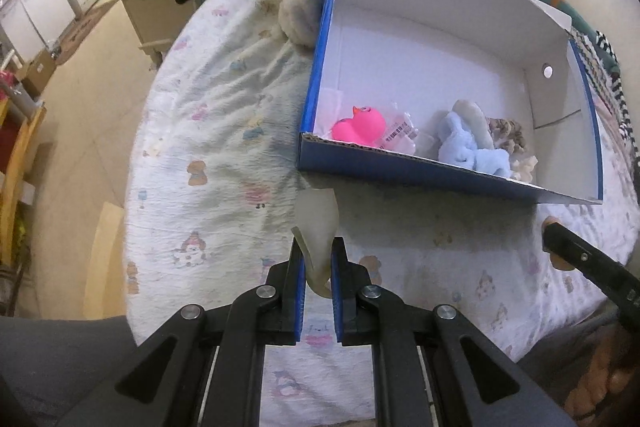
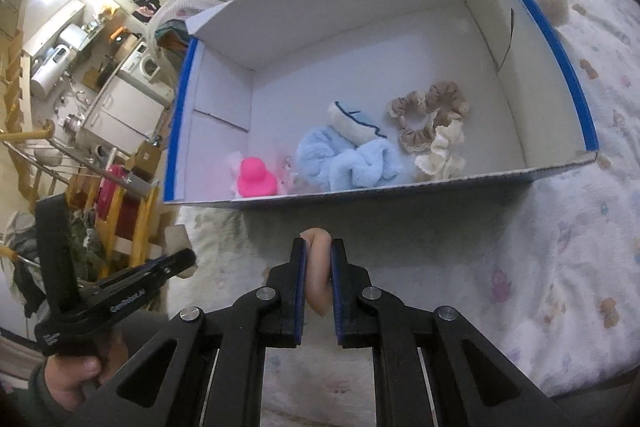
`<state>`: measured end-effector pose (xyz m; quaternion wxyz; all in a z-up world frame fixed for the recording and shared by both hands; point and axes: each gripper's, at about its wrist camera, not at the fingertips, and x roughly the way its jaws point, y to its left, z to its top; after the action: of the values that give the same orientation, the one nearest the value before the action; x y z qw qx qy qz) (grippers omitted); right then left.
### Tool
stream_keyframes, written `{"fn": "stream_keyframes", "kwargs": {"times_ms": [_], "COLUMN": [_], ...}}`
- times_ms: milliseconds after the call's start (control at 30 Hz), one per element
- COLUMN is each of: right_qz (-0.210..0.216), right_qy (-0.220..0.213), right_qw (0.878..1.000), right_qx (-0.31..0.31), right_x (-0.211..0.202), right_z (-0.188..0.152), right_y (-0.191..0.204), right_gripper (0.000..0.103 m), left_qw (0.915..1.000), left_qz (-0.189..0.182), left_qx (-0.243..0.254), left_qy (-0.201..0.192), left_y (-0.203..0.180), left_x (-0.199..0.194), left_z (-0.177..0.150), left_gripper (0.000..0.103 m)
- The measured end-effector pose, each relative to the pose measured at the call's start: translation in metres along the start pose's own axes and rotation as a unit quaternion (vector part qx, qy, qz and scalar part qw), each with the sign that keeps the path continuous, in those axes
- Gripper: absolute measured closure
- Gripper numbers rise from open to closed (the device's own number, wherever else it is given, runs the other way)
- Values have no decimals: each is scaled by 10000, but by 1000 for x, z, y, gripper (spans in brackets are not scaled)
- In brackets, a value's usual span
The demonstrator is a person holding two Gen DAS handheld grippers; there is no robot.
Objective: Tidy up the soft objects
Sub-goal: 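Carry both held tan items over the box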
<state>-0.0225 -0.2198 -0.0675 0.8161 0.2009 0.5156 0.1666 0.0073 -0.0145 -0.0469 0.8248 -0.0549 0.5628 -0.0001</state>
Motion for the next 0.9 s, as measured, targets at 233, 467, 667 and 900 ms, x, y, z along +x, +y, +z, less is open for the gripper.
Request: {"fn": "stream_keyframes", "kwargs": {"times_ms": [233, 467, 667, 900], "right_qz": [92, -45, -154, -275], "right_qy": [-409, -708, -891, -939], "right_qw": [9989, 9970, 9950, 9944], "right_qx": [-232, -317, -417, -405], "right_x": [-45, -69, -77, -57], "right_z": [2, 29, 63, 96], "right_y": [15, 14, 10, 3], "right_gripper": [90, 90, 90, 90], "left_qw": [9970, 9940, 9918, 9902], "left_qz": [208, 153, 103, 70], "left_qx": [348, 579, 754, 959], "left_qy": [-654, -914, -1028, -1010], "left_y": [-14, -30, -46, -65], "left_x": [-39, -61, -63, -42], "left_z": [10, 41, 78, 111], "left_gripper": [93, 93, 93, 93]}}
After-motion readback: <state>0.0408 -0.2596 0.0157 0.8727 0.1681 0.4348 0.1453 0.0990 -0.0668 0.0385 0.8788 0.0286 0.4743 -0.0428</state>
